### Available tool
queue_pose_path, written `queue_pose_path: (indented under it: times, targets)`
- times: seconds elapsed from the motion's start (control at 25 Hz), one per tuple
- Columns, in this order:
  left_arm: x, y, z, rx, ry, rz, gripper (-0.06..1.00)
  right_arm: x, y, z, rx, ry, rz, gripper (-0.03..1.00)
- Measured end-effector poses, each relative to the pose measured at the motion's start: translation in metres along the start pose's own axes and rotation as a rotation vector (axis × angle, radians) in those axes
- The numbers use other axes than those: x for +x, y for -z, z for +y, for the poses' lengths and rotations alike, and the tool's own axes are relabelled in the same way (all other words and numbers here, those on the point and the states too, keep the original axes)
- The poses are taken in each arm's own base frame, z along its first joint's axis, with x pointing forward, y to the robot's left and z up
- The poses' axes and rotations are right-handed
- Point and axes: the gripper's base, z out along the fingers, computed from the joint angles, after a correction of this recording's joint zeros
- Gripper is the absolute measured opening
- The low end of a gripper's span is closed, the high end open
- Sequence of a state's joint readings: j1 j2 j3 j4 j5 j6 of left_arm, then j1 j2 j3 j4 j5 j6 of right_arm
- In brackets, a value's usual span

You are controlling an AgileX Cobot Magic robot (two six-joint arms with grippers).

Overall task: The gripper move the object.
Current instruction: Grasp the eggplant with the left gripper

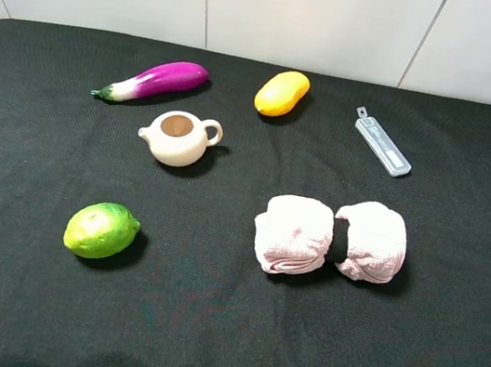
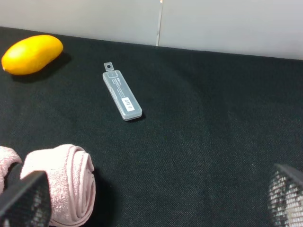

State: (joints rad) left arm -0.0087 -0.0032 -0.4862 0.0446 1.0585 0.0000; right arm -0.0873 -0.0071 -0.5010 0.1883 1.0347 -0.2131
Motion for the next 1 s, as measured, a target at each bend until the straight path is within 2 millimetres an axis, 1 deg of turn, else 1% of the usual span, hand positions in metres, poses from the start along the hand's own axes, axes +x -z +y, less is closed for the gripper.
queue_pose_path:
  times: [1.0]
  targets:
    - [0.0000, 0.0000, 0.0000, 0.000, 0.000, 0.000, 0.85, 0.0000, 0.0000, 0.0000, 0.000, 0.000, 0.000, 0.69]
